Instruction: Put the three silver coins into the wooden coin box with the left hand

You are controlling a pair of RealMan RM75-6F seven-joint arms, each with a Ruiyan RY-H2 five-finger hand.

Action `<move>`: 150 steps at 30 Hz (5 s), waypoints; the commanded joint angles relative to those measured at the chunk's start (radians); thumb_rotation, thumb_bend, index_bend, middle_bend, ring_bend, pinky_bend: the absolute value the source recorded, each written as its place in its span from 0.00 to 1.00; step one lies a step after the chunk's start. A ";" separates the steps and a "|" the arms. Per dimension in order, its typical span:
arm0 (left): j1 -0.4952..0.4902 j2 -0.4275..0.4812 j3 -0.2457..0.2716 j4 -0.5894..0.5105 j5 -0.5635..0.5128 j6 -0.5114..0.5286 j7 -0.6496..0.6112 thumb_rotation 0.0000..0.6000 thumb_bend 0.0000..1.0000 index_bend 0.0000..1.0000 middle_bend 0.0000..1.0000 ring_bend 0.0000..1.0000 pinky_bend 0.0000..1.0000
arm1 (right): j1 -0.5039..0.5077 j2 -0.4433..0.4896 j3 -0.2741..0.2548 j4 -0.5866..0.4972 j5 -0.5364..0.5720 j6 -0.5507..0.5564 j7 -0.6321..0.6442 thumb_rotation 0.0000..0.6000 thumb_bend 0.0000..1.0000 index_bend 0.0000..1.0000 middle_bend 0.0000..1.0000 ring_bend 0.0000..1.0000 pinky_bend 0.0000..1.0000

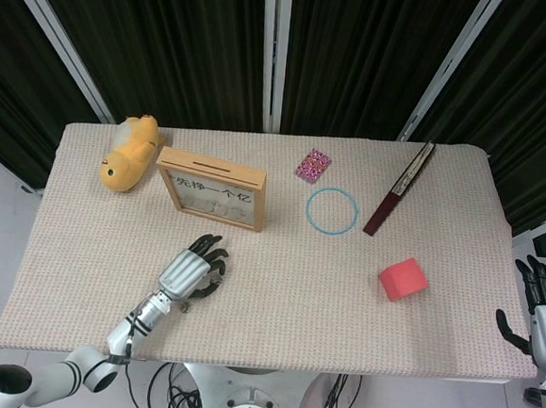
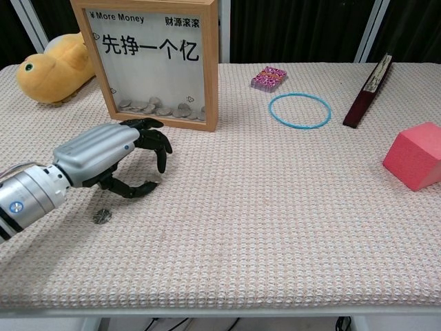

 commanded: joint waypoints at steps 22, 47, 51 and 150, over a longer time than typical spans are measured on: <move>-0.004 -0.011 -0.005 0.021 -0.007 0.005 -0.014 1.00 0.42 0.54 0.27 0.06 0.12 | 0.003 0.004 0.000 -0.002 -0.001 -0.005 0.001 1.00 0.32 0.00 0.00 0.00 0.00; 0.064 0.413 -0.153 -0.609 -0.039 0.214 0.196 1.00 0.48 0.61 0.30 0.07 0.13 | 0.005 0.010 0.006 -0.014 -0.013 0.011 -0.001 1.00 0.32 0.00 0.00 0.00 0.00; 0.038 0.501 -0.234 -0.726 -0.080 0.195 0.252 1.00 0.48 0.61 0.30 0.08 0.13 | 0.007 0.014 0.008 -0.027 -0.018 0.015 -0.010 1.00 0.32 0.00 0.00 0.00 0.00; 0.298 0.288 0.175 -0.363 0.143 0.346 0.146 1.00 0.33 0.38 0.30 0.10 0.14 | 0.028 -0.006 -0.007 -0.047 -0.041 0.003 -0.036 1.00 0.32 0.00 0.00 0.00 0.00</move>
